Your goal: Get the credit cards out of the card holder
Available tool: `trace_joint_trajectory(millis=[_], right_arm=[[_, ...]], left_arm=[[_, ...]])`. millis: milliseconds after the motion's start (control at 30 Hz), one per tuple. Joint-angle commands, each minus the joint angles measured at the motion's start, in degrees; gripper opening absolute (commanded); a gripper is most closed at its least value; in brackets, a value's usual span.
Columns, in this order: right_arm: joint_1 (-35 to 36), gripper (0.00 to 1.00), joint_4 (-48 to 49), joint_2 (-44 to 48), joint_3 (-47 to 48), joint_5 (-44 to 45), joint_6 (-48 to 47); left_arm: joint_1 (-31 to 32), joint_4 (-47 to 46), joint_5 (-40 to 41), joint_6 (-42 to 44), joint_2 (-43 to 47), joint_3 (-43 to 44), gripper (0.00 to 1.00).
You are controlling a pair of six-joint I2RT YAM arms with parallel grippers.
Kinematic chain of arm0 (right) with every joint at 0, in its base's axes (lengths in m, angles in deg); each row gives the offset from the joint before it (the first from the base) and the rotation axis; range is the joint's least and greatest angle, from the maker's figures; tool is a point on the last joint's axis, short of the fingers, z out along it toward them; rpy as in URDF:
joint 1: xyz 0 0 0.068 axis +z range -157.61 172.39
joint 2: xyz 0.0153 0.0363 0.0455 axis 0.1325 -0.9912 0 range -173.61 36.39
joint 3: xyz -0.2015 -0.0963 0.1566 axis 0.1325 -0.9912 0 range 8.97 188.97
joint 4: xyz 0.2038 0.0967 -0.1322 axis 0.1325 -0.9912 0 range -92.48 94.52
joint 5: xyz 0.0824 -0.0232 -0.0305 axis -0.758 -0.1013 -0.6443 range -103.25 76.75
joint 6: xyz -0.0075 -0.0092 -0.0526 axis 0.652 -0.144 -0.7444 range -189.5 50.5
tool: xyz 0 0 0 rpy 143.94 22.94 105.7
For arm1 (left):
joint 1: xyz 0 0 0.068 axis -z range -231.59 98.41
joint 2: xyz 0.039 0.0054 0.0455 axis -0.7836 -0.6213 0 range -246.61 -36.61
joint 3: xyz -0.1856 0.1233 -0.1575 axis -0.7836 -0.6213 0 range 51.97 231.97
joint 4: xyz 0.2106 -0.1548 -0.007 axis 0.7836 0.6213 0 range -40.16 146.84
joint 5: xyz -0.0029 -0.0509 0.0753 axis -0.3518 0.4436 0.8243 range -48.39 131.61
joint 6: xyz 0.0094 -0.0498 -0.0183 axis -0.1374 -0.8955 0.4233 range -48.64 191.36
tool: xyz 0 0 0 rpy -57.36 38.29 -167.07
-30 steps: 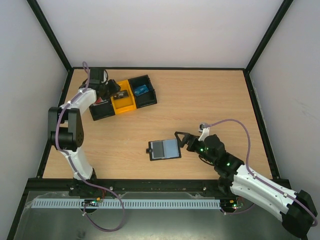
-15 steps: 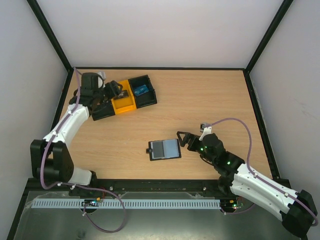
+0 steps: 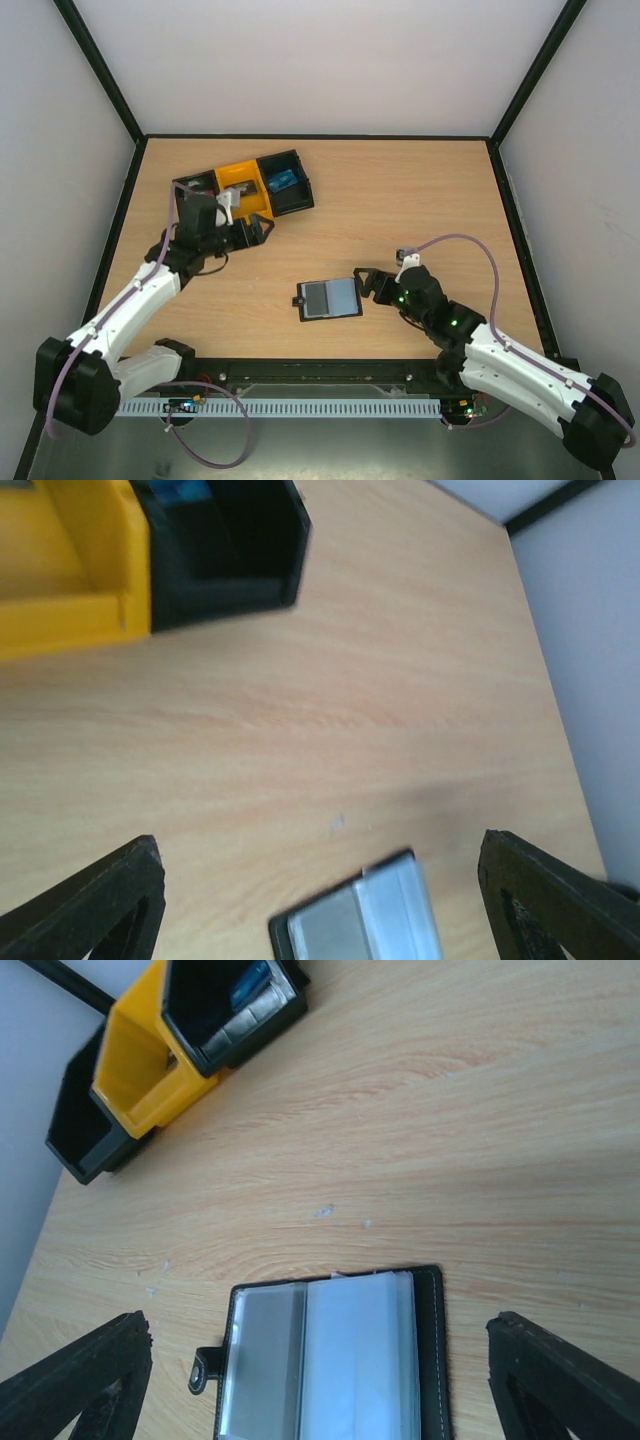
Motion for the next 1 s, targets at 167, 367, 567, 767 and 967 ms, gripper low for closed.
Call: trace_joint_trajectory(millis=[167,367,567,767,967], right_arm=[[0.03,0.75,1.46,-5.36,0.16,-2.35,0.55],[0.08,0.55,5.53,-9.29,0.38,-7.67,0.84],[0.07,0.47,9.66,-16.16,1.14,-14.81,0.67],[0.19,0.40,15.40,-22.70,1.59,-19.20,1.99],[0.43,0.37,18.34,-28.49,3.57,-20.58,2.19]], left_arm=[[13.08,-11.33,0.54,-9.63,5.96,-14.39,0.85],[21.52,-15.99,3.43,-12.92,2.10,-17.22,0.83],[23.13,-28.81,-1.49,-18.66,-2.87,-22.22,0.61],[23.40,-37.28,-5.25,-22.15,-7.77,-24.79,0.56],[23.49,-43.20,-7.29,-25.28,-11.57,-27.04,0.54]])
